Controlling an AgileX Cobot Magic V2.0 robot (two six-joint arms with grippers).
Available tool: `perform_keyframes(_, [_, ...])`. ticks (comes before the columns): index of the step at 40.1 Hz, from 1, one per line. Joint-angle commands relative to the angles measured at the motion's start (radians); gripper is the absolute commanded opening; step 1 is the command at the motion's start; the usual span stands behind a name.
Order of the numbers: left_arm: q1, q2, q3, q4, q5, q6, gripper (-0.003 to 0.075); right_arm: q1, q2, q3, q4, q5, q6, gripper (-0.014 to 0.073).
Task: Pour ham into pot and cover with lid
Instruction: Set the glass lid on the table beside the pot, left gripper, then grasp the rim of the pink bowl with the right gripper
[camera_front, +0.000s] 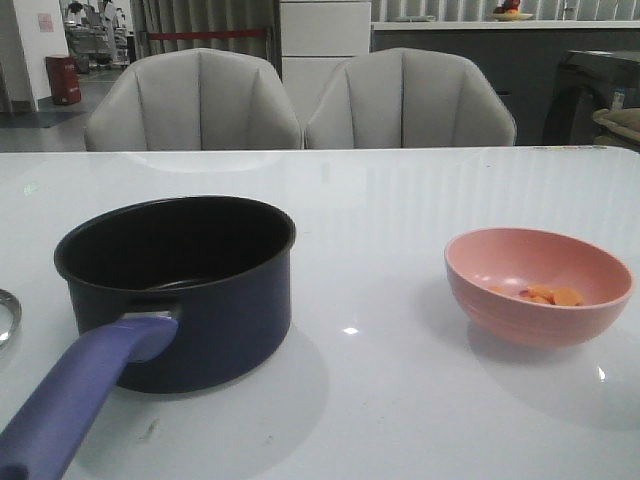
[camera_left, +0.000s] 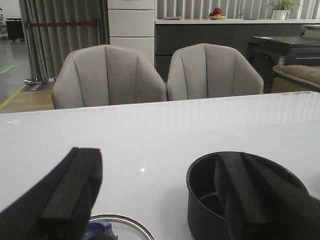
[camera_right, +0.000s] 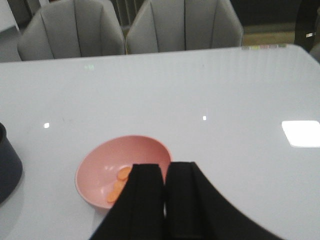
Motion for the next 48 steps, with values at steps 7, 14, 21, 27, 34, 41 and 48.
perform_keyframes(7, [-0.008,0.011,-0.025,-0.012,-0.088,0.0,0.0522,0.003,0.179,-0.068,0.044,-0.095,0.012,0.0161])
perform_keyframes(14, [-0.008,0.011,-0.025,-0.015,-0.088,0.0,0.0522,0.003,0.311,-0.142,0.053,-0.078,0.011,0.0166])
perform_keyframes(21, [-0.008,0.011,-0.025,-0.015,-0.088,0.0,0.0522,0.003,0.505,-0.27,0.053,0.027,0.011,0.036])
perform_keyframes(27, [-0.008,0.011,-0.025,-0.015,-0.09,0.0,0.0522,0.003,0.682,-0.389,0.051,0.118,0.011,0.0574])
perform_keyframes(34, [-0.008,0.011,-0.025,-0.015,-0.098,0.0,0.0522,0.003,0.857,-0.474,0.061,0.169,0.012,0.0592])
perform_keyframes(41, [-0.008,0.011,-0.025,-0.022,-0.098,0.0,0.0522,-0.007,1.041,-0.58,0.1,0.237,0.012,0.0591])
perform_keyframes(48, [-0.008,0.011,-0.025,-0.022,-0.098,0.0,0.0522,-0.083,1.206,-0.685,0.129,0.284,-0.027,0.0591])
